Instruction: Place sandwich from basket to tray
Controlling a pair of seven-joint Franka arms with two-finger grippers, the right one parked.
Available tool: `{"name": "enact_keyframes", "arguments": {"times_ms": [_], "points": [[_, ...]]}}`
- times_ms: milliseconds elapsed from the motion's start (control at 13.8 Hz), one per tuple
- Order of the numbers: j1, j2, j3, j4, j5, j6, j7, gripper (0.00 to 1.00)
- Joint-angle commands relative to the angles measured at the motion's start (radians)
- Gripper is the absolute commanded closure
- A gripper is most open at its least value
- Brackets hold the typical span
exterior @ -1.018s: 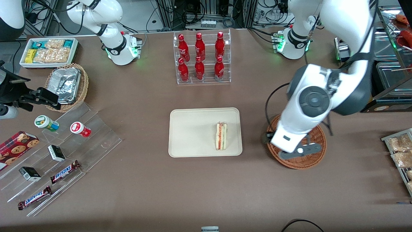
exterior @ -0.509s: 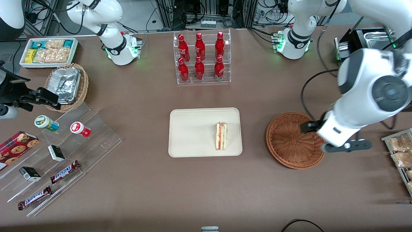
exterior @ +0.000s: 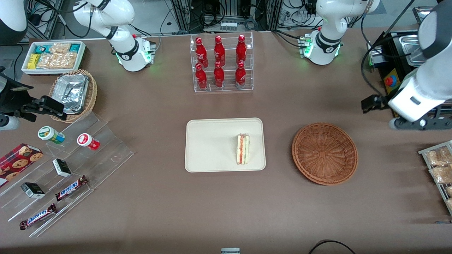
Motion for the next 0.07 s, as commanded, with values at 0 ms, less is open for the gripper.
{"name": "enact_keyframes", "arguments": {"times_ms": [0], "points": [[0.024, -0.050, -0.005, -0.033, -0.014, -0.038, 0.034, 0.00]]}}
